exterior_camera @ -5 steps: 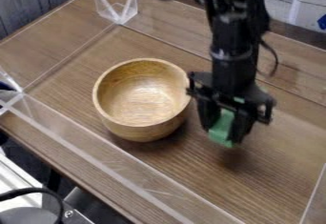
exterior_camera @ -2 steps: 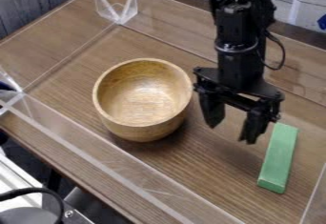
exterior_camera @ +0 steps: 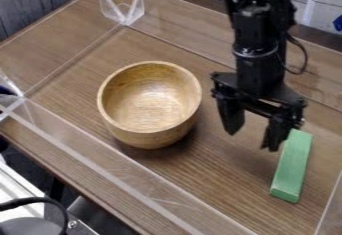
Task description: Remove the green block from inside the brown bowl and put it on the table
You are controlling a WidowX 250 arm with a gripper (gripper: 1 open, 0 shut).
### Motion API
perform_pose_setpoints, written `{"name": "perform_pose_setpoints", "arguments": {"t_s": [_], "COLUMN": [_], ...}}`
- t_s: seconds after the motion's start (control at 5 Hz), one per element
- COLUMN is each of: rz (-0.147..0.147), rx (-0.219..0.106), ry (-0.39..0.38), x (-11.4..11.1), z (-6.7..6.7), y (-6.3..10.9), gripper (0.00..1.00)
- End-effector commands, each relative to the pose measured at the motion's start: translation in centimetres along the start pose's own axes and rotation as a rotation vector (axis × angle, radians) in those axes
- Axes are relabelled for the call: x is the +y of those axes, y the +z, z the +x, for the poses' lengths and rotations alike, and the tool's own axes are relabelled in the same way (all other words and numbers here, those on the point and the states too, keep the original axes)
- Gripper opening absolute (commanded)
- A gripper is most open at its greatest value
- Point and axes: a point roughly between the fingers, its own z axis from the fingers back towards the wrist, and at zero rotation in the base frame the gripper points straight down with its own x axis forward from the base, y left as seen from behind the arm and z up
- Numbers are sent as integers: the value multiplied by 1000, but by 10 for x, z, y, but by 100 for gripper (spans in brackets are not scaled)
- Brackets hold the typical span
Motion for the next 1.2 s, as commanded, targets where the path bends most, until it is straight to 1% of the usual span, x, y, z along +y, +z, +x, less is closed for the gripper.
{"name": "perform_pose_setpoints", "arguments": {"t_s": [0.0, 0.2, 0.4, 0.6, 0.8, 1.0], "rz": [8, 21, 21, 25, 38, 48], "rx": [-72, -88, -46, 1, 7, -18], "ry": [-15, -18, -15, 3, 29, 54], "x": [-21, -41, -55, -56, -53, -48], "z": [17, 24, 27, 28, 33, 39], "y": [6, -3, -10, -14, -25, -23], "gripper": [100, 100, 100, 100, 0, 0]}}
